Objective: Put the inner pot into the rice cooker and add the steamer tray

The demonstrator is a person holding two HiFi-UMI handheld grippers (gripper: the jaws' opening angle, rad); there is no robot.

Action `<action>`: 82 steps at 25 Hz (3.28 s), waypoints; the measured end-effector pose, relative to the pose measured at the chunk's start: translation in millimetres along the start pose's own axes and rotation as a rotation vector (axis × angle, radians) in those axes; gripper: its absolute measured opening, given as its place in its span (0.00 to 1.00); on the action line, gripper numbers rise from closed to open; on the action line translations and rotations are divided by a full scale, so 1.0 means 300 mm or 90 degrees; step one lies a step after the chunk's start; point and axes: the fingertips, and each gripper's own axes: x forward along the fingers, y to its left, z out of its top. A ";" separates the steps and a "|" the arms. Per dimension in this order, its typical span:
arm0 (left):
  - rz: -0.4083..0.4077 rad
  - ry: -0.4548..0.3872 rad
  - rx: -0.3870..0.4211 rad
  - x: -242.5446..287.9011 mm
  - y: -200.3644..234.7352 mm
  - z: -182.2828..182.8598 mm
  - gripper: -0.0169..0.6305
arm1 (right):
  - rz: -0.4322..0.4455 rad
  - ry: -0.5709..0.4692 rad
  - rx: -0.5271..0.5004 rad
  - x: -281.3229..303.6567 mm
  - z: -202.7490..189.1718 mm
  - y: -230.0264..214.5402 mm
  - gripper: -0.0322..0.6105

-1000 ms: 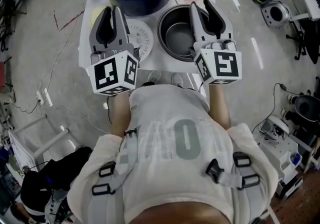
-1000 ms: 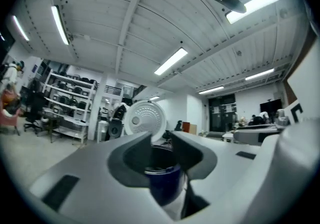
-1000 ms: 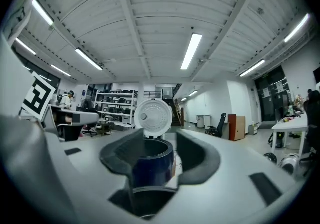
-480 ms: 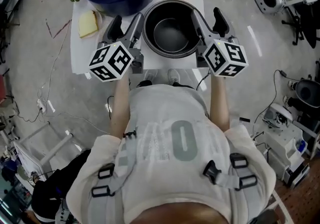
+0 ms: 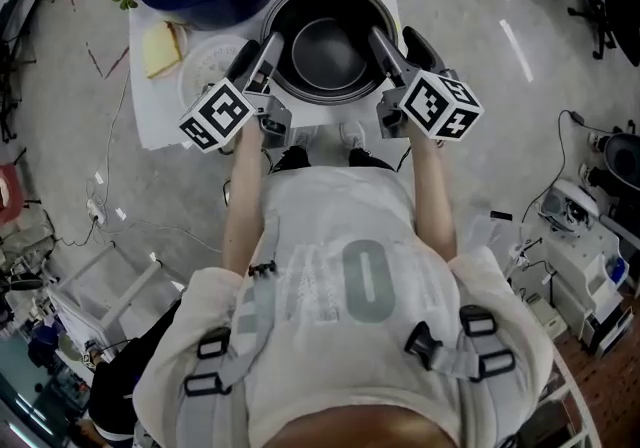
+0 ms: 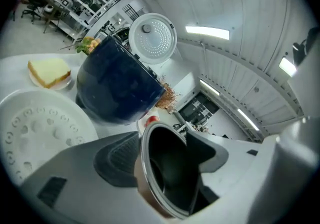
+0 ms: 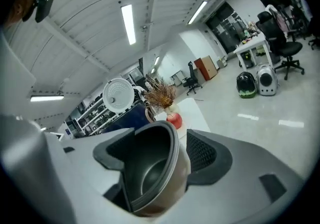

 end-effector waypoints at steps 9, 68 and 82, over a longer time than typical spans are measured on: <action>0.024 0.047 0.022 0.047 0.030 -0.066 0.43 | 0.005 0.026 0.024 0.033 -0.050 -0.028 0.48; -0.048 -0.202 0.344 -0.144 -0.402 0.732 0.15 | 0.040 -0.191 -0.282 0.088 0.633 0.591 0.23; -0.014 -0.214 0.372 -0.269 -0.086 1.043 0.15 | 0.055 -0.143 -0.320 0.426 0.519 0.925 0.24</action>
